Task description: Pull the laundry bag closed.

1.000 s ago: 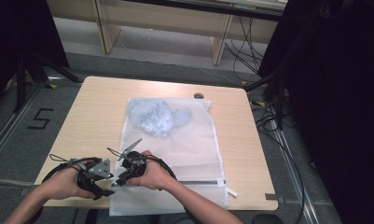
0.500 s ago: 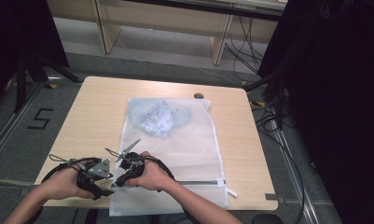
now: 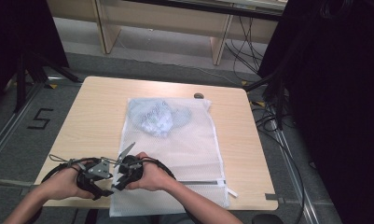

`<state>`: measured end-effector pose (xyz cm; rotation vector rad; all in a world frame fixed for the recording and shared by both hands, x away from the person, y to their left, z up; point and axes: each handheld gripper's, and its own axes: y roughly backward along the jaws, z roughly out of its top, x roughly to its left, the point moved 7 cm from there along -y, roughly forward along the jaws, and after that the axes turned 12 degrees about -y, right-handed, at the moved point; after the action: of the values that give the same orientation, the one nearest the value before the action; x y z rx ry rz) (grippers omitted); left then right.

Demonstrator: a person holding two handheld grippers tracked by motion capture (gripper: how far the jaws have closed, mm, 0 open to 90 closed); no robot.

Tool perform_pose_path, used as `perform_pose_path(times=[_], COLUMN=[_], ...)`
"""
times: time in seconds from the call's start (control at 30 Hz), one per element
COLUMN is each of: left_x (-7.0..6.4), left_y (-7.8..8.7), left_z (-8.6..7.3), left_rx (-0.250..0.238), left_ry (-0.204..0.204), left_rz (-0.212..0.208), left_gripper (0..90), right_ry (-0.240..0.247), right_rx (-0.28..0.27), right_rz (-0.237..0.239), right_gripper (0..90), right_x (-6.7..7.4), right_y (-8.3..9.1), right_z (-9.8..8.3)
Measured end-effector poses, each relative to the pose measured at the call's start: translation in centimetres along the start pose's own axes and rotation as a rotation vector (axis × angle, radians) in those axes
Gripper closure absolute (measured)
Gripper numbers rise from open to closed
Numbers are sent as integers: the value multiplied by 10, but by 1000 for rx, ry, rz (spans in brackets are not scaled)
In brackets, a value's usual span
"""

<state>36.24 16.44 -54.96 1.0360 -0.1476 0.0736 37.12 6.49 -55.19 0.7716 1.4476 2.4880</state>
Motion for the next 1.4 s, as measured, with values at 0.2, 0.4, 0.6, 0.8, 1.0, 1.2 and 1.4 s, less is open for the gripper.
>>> perform_pose_path(times=[0.2,0.4,0.6,0.8,1.0,1.2,1.4], left_x=[-8,-8,-2,0,6,2,8], left_y=[0,0,-1,1,3,0,0], left_z=[-1,0,0,0,4,7,8], left_rx=[1,3,-4,-2,-39,-80,-75], left_ry=[115,115,47,26,-20,46,-90], left_rz=[9,7,29,34,44,27,26], left_gripper=[394,393,393,393,374,356,364], right_ry=[45,49,126,110,84,64,56], right_rx=[-6,-11,-55,-58,-72,-72,-91], right_rz=[-11,-17,26,33,56,74,89], right_gripper=[755,808,818,821,822,824,824], right_x=[0,0,-2,0,2,4,6], right_y=[0,-2,-3,-2,6,13,18], right_z=[2,2,5,4,6,7,9])
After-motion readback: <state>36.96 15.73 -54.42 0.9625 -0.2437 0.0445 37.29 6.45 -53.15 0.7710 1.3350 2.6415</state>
